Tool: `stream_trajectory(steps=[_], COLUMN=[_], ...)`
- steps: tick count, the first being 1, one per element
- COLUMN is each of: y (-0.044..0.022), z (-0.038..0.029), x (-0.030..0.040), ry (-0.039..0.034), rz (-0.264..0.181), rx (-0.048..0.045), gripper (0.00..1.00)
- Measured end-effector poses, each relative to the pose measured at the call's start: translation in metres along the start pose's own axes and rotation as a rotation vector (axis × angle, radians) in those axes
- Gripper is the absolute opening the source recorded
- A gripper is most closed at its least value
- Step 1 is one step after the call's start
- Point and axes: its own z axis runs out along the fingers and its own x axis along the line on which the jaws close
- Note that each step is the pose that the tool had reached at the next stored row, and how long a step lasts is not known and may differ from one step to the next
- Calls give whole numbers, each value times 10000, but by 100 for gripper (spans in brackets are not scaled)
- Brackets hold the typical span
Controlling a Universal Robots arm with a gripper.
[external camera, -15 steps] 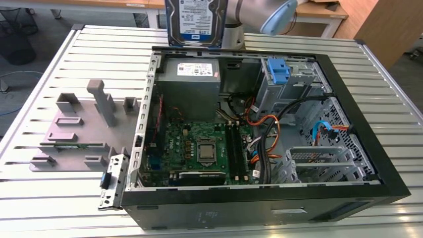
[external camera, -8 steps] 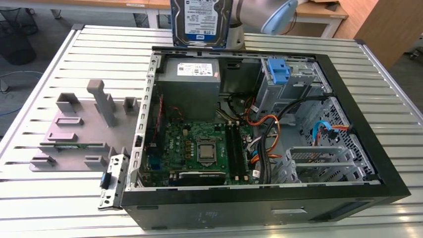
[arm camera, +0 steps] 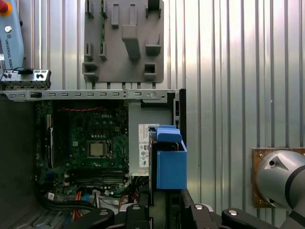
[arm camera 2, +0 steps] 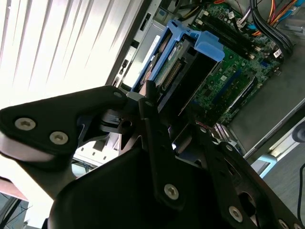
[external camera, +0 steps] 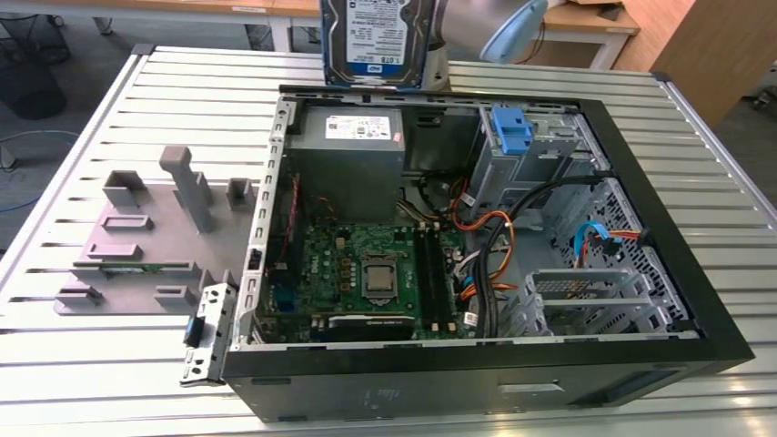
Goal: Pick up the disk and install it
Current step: 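Pick up the disk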
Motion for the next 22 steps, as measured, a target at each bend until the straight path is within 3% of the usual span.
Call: stream_trajectory(steps=[6,15,22], y=[-14,-119,-144], z=[14,60,85], x=[-1,4,53], ry=[2,-2,1], rz=[-2,-1,-1], rx=[-2,-9,-12], gripper=[35,35,35])
